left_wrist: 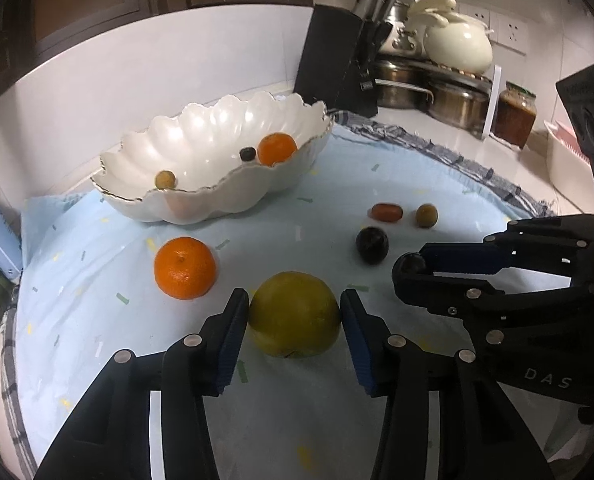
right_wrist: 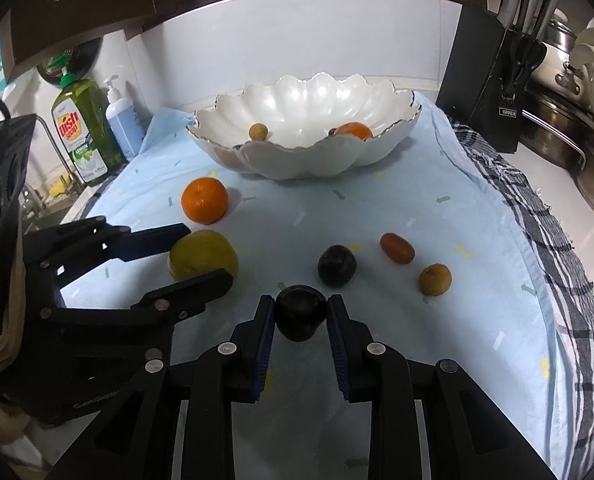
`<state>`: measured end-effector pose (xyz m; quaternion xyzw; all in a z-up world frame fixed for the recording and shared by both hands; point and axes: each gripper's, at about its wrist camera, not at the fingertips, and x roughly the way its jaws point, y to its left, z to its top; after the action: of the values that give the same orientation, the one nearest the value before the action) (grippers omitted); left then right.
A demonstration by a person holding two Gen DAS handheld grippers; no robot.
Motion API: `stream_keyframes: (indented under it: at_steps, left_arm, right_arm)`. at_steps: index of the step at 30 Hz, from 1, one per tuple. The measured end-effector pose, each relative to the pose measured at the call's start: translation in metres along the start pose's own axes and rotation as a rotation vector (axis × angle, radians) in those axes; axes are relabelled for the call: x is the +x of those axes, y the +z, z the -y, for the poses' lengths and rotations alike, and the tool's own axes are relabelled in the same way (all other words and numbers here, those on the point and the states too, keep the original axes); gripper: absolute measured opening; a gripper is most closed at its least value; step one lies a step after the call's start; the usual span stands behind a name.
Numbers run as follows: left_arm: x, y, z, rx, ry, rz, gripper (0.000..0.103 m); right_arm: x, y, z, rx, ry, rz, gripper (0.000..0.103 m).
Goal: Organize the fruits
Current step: 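Grasp the yellow citrus with the left tool while the right tool grasps the dark plum, then lift the citrus and plum and carry both over the white bowl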
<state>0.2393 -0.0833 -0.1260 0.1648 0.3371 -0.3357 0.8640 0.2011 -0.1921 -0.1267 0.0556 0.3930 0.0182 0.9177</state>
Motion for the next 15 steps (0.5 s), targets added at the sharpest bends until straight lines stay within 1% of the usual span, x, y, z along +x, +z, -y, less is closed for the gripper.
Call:
stream_keyframes:
  at_steps: [6, 10, 15]
  left_arm:
    - [-0.018, 0.011, -0.006, -0.056, 0.012, 0.042, 0.046]
    - [-0.03, 0.023, -0.013, -0.083, 0.02, 0.093, 0.046]
    - [-0.04, 0.045, -0.023, -0.101, 0.048, 0.154, 0.046]
  right_arm:
    - [-0.012, 0.011, 0.0, 0.011, -0.012, 0.04, 0.028]
    - [-0.021, 0.023, 0.0, 0.013, -0.015, 0.08, 0.028]
    - [-0.026, 0.044, -0.002, 0.0, -0.014, 0.136, 0.028]
